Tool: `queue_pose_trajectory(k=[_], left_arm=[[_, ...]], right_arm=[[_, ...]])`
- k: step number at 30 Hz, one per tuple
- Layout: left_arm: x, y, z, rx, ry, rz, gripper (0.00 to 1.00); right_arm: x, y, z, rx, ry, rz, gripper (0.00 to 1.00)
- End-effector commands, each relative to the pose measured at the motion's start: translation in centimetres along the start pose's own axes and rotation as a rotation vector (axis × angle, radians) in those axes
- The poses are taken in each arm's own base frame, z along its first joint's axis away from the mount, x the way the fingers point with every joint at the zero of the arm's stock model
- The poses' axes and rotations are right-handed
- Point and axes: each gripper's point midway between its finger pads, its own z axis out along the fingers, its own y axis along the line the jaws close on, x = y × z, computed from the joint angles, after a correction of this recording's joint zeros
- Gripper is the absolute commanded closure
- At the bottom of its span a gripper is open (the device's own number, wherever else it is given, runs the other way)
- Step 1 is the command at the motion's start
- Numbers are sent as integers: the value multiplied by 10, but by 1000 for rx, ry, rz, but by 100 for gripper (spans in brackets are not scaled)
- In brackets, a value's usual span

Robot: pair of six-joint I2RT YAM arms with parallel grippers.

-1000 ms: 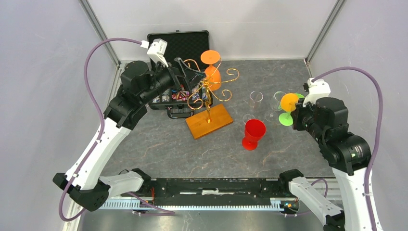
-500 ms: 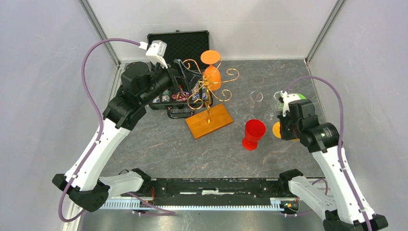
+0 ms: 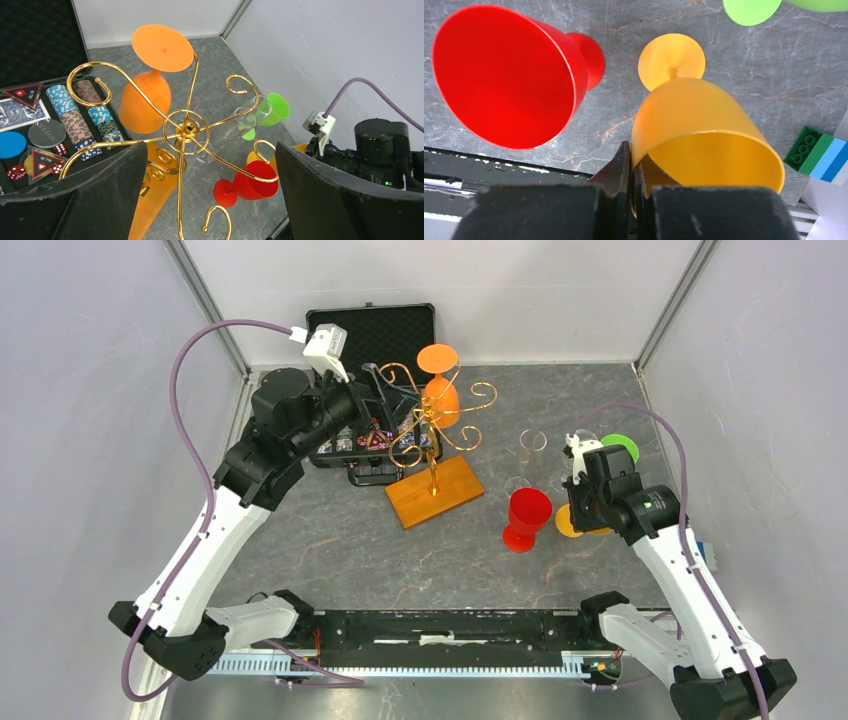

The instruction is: Take the wine glass off the wine glass rack

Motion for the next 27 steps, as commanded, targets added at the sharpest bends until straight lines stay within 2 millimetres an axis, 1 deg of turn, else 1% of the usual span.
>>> queue_pose_trajectory(k=[1,3,6,7,10,11,13,15,21,23,27], left_arm=[[-16,-8,-4,33,-43,40,0],[-14,-8,-4,33,-40,41,0],[-14,-8,-4,35,-39,43,0],[-14,-8,-4,37,-39,43,0],[-14,-8,-4,35,-38,44,0],[-14,-8,-4,34,-39,46,0],[-15,-7,-3,25,-35,43,0],[-15,-5,-2,13,-25,46,0],[-18,-5,0,8,-29,45,0],[-21,-4,1,-3,-34,31,0],[-23,-4,10,-9,-11,-2,0]], right_arm=[[3,10,10,-47,10,-25,95],[7,14,12,-68,25,-39,97],[13,24,14,-116,47,-64,96],[15,24,15,-113,55,-68,95],[20,24,18,-105,75,-75,85],[19,20,19,-84,70,-86,81],[17,18,18,-73,59,-98,80],[13,15,17,-54,52,-104,76],[-4,13,10,-39,14,-101,65],[-15,12,6,-31,-21,-96,63],[-45,21,-11,-75,-137,-80,56]])
